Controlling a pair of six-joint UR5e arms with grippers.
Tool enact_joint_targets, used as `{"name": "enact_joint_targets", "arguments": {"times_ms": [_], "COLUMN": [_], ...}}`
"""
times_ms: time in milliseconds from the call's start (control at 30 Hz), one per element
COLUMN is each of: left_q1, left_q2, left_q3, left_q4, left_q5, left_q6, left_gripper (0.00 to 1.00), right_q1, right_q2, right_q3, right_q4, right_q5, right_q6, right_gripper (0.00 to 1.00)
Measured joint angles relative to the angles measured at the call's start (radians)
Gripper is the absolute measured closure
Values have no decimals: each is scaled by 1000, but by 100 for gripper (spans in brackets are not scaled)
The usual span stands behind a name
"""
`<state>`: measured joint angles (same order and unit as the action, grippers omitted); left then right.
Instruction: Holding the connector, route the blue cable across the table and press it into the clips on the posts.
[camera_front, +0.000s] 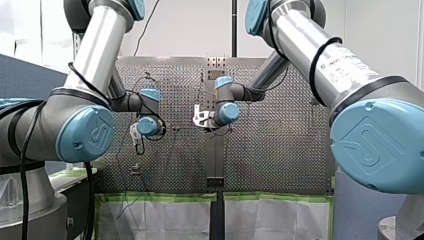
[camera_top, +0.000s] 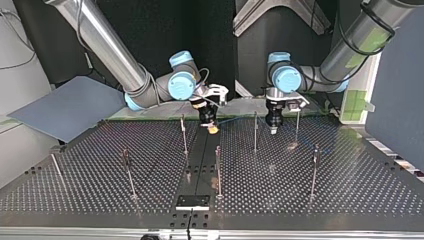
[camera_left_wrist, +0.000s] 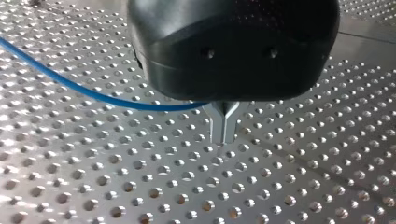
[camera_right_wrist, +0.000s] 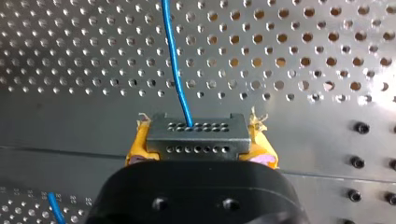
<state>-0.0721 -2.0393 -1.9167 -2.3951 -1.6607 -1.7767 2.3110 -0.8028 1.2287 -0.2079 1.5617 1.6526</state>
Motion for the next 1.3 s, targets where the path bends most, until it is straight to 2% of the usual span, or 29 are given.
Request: {"name": "enact_joint_targets", "arguments": {"times_ms": [233, 533, 567, 600, 667, 700, 733, 767, 800, 833, 1000, 1300], "left_q1": [8, 24, 25, 27, 28, 29, 29, 29, 30, 30, 31, 12], "left_q2": [-56, -64, -64, -64, -64, -64, -64, -64, -63, -63, -53, 18], "left_q3": [46, 76, 76, 76, 76, 77, 77, 77, 77, 77, 76, 50], "left_q4": [-18, -47, -48, -52, -59, -65, -71, -76, -83, -86, -116, -198], "left_q5": [10, 10, 10, 10, 11, 11, 12, 12, 13, 14, 19, -24], "left_q6": [-4, -5, -6, -8, -15, -19, -22, -25, -29, -31, -45, -45], "left_gripper": [100, 100, 80, 80, 47, 47, 35, 28, 28, 0, 0, 0], "right_q1": [-11, -28, -29, -30, -32, -33, -34, -34, -35, -36, -37, -37], "right_q2": [1, 1, 1, 1, 1, 1, 1, 1, 1, 1, 0, 1], "right_q3": [-3, -3, -3, -4, -3, -3, -3, -3, -3, -3, -3, -2], "right_q4": [-1, -5, -5, -6, -7, -7, -7, -7, -7, -7, -6, -2], "right_q5": [0, 0, 0, 0, 0, 0, 0, 0, 0, 0, -1, 0], "right_q6": [-1, -2, -2, -2, -3, -3, -3, -4, -4, -4, -4, -4], "right_gripper": [100, 100, 100, 100, 100, 100, 100, 100, 100, 100, 100, 100]}}
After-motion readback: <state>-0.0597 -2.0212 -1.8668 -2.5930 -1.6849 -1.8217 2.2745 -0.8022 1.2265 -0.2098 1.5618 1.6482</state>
